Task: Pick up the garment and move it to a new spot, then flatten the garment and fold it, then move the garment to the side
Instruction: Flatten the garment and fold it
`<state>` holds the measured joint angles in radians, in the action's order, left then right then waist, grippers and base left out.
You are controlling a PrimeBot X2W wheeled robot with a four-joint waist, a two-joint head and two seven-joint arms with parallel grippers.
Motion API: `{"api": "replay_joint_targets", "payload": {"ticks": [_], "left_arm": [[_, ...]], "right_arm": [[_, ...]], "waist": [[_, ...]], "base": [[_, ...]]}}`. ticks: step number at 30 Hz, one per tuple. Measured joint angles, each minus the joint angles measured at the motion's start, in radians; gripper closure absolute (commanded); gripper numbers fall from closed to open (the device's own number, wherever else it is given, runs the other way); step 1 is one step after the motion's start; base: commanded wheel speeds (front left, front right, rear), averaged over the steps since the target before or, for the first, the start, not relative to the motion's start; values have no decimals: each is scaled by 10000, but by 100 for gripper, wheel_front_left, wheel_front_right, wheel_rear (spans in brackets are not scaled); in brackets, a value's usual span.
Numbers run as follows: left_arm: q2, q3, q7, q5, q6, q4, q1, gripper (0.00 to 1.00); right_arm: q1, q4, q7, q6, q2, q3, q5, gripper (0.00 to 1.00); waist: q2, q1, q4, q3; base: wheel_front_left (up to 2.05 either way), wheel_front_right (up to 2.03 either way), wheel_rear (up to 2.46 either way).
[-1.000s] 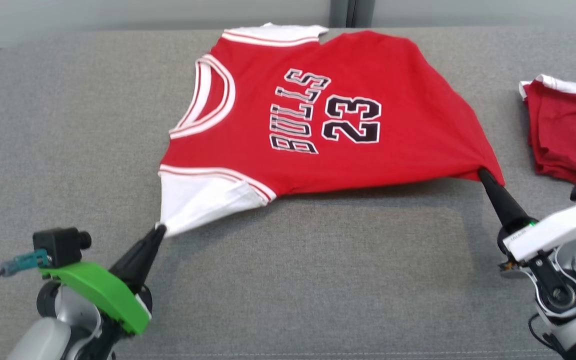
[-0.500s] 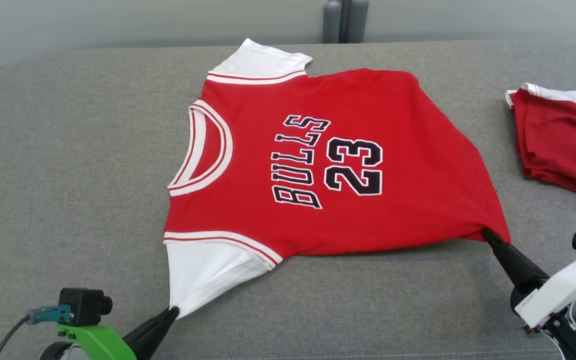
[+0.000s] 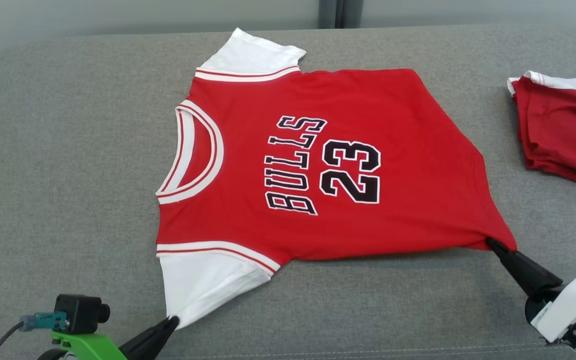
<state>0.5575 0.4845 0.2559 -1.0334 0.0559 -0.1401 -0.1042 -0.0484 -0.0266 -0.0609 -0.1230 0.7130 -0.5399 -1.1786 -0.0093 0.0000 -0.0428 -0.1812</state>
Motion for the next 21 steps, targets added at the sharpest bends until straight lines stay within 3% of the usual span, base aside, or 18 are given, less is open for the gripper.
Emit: {"api": "replay_joint_targets", "payload": {"ticks": [6,12,16,21], "left_arm": [[199,-88,612,-19,-2,-660,916,100],[750,12,2084,-318,-2,-646,2118,100],[706,-318,2895,-849,-127,-648,4083,100],[407,-663,3894,-993,-732,8,6975,100]], "right_arm": [[918,-370,84,0,-6,217,-221,100],[1955,-512,1804,0,474,-485,-723,100],[3643,-516,2736,0,855,-326,-838,100],[6323,-221,3835,0,826,303,-1174,100]], "waist": [[0,0,92,-425],[0,0,249,-1009],[0,0,333,-1483],[0,0,423,-2125]], "base": [[0,0,0],[0,0,0],[0,0,0],[0,0,0]]}}
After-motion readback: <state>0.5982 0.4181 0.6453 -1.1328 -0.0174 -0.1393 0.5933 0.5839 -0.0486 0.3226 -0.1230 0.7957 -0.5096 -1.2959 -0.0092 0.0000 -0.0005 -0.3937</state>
